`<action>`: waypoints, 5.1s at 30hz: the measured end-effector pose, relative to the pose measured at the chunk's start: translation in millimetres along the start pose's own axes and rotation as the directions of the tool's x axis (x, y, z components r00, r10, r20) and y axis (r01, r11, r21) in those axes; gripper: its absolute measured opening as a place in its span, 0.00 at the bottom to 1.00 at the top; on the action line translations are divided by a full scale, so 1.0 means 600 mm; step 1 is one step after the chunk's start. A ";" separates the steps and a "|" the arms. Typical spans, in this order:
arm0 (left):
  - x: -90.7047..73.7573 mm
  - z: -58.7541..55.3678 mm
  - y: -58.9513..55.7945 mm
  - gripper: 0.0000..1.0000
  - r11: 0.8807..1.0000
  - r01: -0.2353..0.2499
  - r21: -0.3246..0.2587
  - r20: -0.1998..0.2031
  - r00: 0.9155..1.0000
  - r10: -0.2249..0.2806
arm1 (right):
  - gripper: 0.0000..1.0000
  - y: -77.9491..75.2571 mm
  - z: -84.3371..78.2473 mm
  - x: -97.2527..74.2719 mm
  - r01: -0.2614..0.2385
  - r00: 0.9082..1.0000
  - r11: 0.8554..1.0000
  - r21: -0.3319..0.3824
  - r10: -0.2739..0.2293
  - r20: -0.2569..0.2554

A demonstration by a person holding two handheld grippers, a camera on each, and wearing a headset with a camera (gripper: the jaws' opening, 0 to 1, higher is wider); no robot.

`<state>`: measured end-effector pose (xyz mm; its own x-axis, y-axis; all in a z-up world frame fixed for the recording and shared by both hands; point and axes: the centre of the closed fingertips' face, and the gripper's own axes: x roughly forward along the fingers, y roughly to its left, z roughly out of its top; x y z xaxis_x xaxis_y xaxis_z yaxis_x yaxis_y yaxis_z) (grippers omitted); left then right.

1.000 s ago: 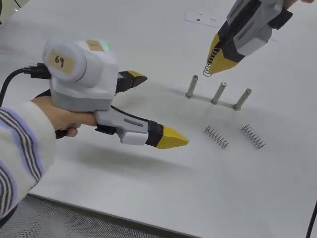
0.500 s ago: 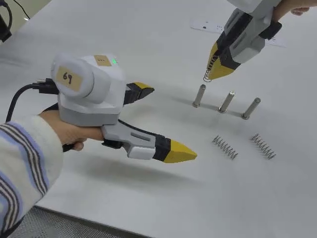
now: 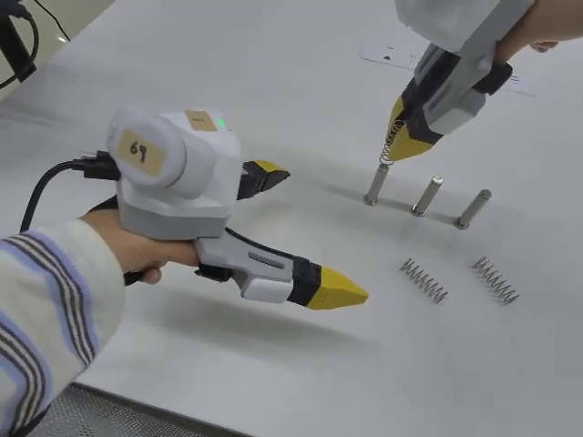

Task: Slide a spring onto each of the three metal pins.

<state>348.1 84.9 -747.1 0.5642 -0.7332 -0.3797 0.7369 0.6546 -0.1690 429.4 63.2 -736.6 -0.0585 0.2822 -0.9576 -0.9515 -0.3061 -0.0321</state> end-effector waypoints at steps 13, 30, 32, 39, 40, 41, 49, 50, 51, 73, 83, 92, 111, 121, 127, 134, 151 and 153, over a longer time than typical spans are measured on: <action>-0.003 -0.003 -0.001 0.98 1.000 0.005 -0.001 -0.009 1.000 -0.005 | 0.08 0.005 -0.008 0.014 -0.001 1.000 1.000 0.002 0.001 -0.022; -0.010 -0.009 -0.001 0.96 1.000 -0.001 -0.016 -0.020 1.000 0.001 | 0.08 0.004 -0.024 0.056 0.018 0.998 1.000 0.002 -0.018 -0.057; -0.010 -0.009 -0.001 0.96 1.000 0.001 -0.015 -0.022 1.000 -0.001 | 0.08 0.001 -0.027 0.064 0.015 0.998 1.000 -0.002 -0.015 -0.059; -0.007 -0.011 -0.001 0.98 1.000 -0.007 -0.027 -0.031 1.000 0.007 | 0.08 -0.005 -0.031 0.073 0.016 0.998 1.000 0.001 -0.016 -0.063; -0.007 -0.012 -0.001 0.98 1.000 -0.007 -0.026 -0.032 0.999 0.006 | 0.08 -0.006 -0.032 0.074 0.018 0.998 1.000 0.002 -0.018 -0.064; -0.007 -0.013 -0.002 0.98 1.000 -0.007 -0.025 -0.035 0.999 0.006 | 0.08 -0.006 -0.032 0.076 0.016 0.998 1.000 0.003 -0.016 -0.066; -0.004 -0.016 -0.004 0.98 1.000 -0.009 -0.024 -0.045 0.999 0.008 | 0.08 -0.006 -0.039 0.092 0.010 0.997 1.000 0.013 -0.009 -0.082; -0.004 -0.017 -0.003 0.97 1.000 -0.011 -0.027 -0.049 0.999 0.009 | 0.08 -0.006 -0.039 0.094 0.010 0.996 1.000 0.013 -0.009 -0.085; -0.004 -0.017 -0.001 0.97 0.999 -0.016 -0.029 -0.050 0.999 0.015 | 0.08 -0.006 -0.039 0.094 0.010 0.996 1.000 0.012 -0.009 -0.086; -0.005 -0.015 0.004 0.96 1.000 -0.015 -0.027 -0.059 0.998 0.013 | 0.09 -0.010 -0.046 0.105 0.003 0.995 1.000 0.022 -0.001 -0.103; -0.009 -0.012 0.004 0.95 1.000 -0.016 -0.027 -0.058 0.998 0.014 | 0.15 -0.011 -0.048 0.103 0.008 0.994 0.999 0.034 -0.004 -0.110; -0.006 -0.021 -0.002 0.95 1.000 -0.004 -0.028 -0.078 0.997 0.001 | 0.25 -0.007 -0.039 0.080 0.025 0.995 0.998 0.050 -0.020 -0.098; 0.005 -0.036 -0.014 0.94 0.998 0.050 -0.044 -0.123 0.991 -0.055 | 0.32 0.001 -0.023 0.001 0.140 0.990 0.989 0.048 -0.139 -0.029; 0.008 -0.037 -0.024 0.93 0.997 0.069 -0.033 -0.139 0.988 -0.073 | 0.36 0.038 -0.012 -0.031 0.134 0.987 0.984 0.118 -0.143 0.072; 0.010 -0.035 -0.027 0.93 0.997 0.075 -0.031 -0.142 0.987 -0.079 | 0.40 0.047 -0.019 -0.048 0.178 0.972 0.961 0.212 -0.205 0.115; 0.010 -0.031 -0.028 0.93 0.997 0.079 -0.022 -0.145 0.986 -0.082 | 0.42 0.069 -0.042 -0.060 0.196 0.955 0.931 0.307 -0.253 0.157; 0.001 -0.029 -0.025 0.92 0.997 0.073 -0.020 -0.156 0.985 -0.075 | 0.49 0.137 -0.110 -0.054 0.128 0.917 0.817 0.562 -0.314 0.247; 0.000 -0.028 -0.025 0.91 0.997 0.073 -0.019 -0.152 0.986 -0.075 | 0.50 0.141 -0.118 -0.053 0.121 0.908 0.798 0.591 -0.329 0.259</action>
<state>330.9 78.3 -759.6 0.4442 -0.7435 -0.4999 0.7686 0.6029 -0.2138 372.1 -35.9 -729.0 0.1820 0.5924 -0.7848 -0.9445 0.3272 0.0279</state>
